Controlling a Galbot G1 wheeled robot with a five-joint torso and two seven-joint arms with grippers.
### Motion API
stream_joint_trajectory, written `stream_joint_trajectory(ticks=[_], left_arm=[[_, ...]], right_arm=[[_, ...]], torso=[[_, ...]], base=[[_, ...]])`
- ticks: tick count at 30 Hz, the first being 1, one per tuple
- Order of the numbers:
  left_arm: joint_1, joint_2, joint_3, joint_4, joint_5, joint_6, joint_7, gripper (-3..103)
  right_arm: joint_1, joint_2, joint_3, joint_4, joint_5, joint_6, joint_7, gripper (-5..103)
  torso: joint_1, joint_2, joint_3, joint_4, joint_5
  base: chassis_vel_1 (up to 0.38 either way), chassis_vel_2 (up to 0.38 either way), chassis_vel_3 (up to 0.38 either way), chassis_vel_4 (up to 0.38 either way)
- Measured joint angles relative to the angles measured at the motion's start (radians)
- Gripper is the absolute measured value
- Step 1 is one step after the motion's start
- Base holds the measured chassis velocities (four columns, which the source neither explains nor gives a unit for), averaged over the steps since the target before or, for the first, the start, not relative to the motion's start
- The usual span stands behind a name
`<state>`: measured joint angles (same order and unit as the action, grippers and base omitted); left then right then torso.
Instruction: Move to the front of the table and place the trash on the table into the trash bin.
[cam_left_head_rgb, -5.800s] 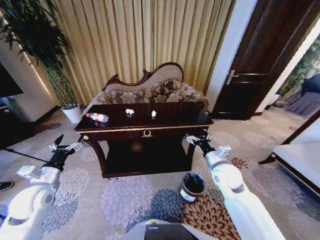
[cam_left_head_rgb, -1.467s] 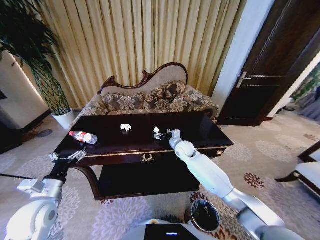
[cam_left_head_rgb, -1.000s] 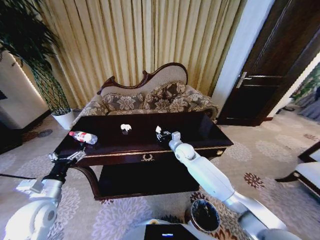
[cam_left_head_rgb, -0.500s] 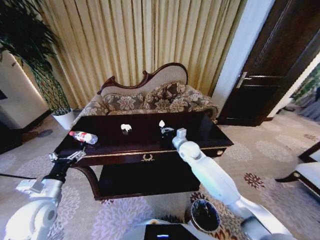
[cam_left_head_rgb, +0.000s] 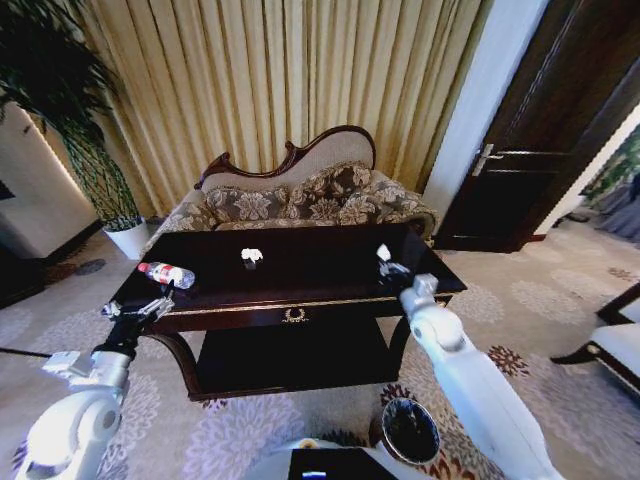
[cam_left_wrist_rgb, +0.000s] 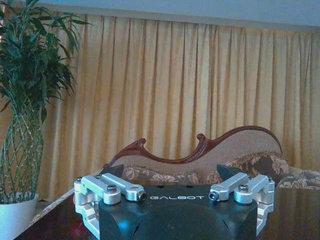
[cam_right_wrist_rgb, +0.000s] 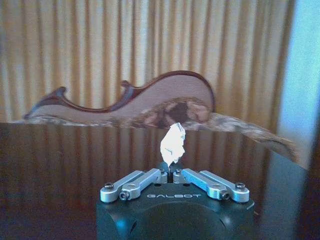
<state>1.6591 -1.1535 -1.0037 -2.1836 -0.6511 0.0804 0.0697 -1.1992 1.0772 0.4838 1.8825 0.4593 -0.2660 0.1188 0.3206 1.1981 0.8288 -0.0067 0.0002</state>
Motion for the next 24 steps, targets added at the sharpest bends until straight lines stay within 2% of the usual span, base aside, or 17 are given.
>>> stream_joint_trajectory(ticks=[12, 24], left_arm=[[-0.004, 0.029, 0.006, 0.030, -0.021, -0.018, 0.004, 100], [-0.016, 0.024, 0.022, 0.042, -0.019, -0.023, 0.008, 100]], right_arm=[[-0.151, 0.016, 0.179, 0.099, -0.005, 0.026, 0.000, 1], [-0.197, 0.040, 0.170, 0.129, -0.029, 0.039, 0.000, 1]], torso=[[0.000, 0.000, 0.000, 0.0003, -0.0003], [0.000, 0.000, 0.000, 0.0002, -0.0001]], base=[[0.000, 0.000, 0.000, 0.000], [0.052, -0.043, -0.045, 0.048]])
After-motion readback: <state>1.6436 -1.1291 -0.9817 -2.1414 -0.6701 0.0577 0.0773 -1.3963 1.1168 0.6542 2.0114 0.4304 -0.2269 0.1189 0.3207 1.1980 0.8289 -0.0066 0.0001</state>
